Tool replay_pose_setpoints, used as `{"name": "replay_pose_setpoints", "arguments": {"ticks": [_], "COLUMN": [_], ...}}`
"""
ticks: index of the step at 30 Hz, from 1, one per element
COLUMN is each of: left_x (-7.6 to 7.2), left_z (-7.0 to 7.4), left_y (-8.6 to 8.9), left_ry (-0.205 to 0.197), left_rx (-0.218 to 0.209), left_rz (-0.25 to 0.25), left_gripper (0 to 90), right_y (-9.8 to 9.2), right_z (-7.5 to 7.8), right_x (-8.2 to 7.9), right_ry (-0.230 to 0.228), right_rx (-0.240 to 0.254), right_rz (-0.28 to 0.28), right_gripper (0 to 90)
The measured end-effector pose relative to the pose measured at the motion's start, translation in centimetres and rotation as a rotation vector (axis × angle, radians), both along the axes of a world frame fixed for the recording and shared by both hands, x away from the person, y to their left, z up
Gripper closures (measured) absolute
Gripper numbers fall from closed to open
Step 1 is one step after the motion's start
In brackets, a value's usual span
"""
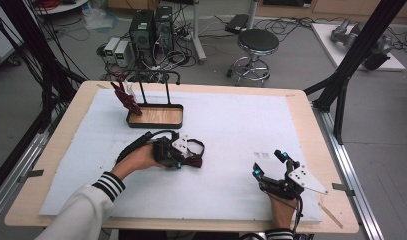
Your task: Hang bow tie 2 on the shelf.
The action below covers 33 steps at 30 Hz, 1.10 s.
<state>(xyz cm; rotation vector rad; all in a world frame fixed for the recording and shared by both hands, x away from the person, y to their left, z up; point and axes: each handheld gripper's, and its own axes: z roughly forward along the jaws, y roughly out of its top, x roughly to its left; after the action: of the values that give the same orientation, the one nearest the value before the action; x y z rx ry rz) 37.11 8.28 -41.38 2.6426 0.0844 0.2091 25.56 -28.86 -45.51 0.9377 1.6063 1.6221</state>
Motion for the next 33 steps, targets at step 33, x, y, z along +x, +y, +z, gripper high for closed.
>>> {"name": "replay_pose_setpoints", "arguments": {"ticks": [33], "left_x": [-0.07], "left_z": [0.02], "left_y": [-0.15], "left_ry": [0.019], "left_rx": [0.017], "left_rz": [0.065], "left_gripper": [75.3], "right_y": [-0.02], "right_z": [0.00], "right_x": [0.00], "right_ry": [-0.001], "right_rx": [-0.004], "right_rz": [0.002], "right_gripper": [10.3]}}
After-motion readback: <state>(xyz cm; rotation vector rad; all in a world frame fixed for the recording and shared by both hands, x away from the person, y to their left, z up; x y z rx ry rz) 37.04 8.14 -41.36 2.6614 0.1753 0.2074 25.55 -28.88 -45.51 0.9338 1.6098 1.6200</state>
